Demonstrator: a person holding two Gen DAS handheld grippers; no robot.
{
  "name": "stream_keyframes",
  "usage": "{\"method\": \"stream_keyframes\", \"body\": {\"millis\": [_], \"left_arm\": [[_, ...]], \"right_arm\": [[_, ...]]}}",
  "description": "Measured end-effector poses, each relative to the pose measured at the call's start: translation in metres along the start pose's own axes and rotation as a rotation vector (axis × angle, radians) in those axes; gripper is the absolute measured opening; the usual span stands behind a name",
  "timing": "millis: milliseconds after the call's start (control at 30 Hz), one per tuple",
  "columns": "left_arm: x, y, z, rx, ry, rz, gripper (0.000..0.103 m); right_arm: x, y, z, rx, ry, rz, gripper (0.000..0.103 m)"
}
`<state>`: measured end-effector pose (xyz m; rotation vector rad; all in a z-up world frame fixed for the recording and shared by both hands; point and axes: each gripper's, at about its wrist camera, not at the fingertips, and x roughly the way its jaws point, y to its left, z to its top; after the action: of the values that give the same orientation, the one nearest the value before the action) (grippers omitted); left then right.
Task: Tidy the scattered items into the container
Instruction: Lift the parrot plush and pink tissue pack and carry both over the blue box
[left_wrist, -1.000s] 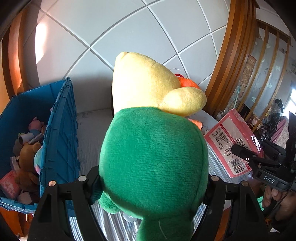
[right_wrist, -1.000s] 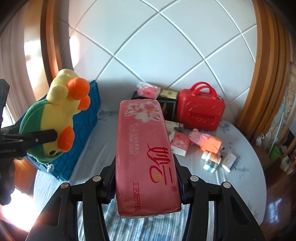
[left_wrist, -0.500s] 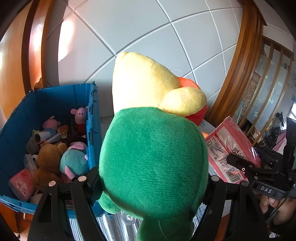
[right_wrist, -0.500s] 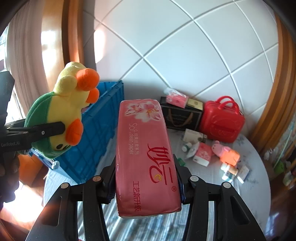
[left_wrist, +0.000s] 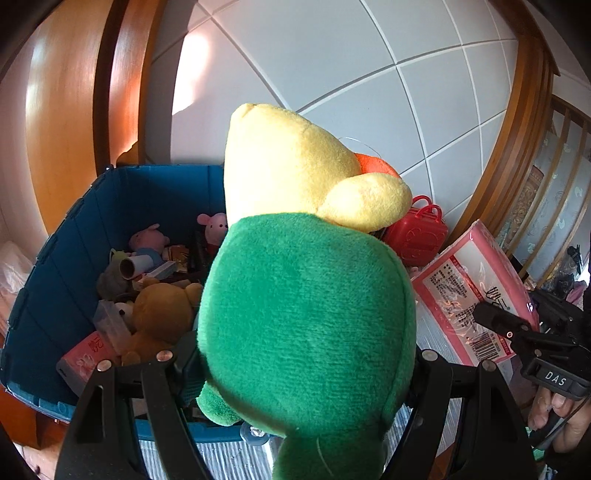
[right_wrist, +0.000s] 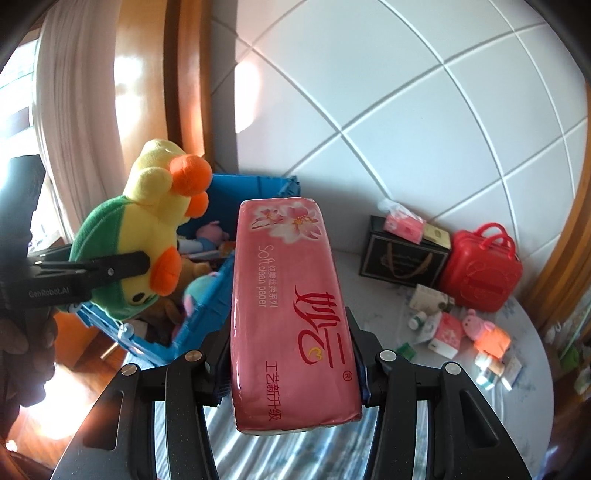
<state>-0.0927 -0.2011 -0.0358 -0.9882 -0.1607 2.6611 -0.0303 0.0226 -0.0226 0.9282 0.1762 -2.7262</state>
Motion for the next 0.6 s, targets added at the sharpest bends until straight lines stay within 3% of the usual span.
{"method": "stream_keyframes", "body": {"millis": [600], "left_arm": [[-0.011,0.112,0.022,-0.093,-0.022,0.173,0.078]], "right_arm": [[0.072,0.093,0.068,-0.072,0.015,0.151,0.049]]}}
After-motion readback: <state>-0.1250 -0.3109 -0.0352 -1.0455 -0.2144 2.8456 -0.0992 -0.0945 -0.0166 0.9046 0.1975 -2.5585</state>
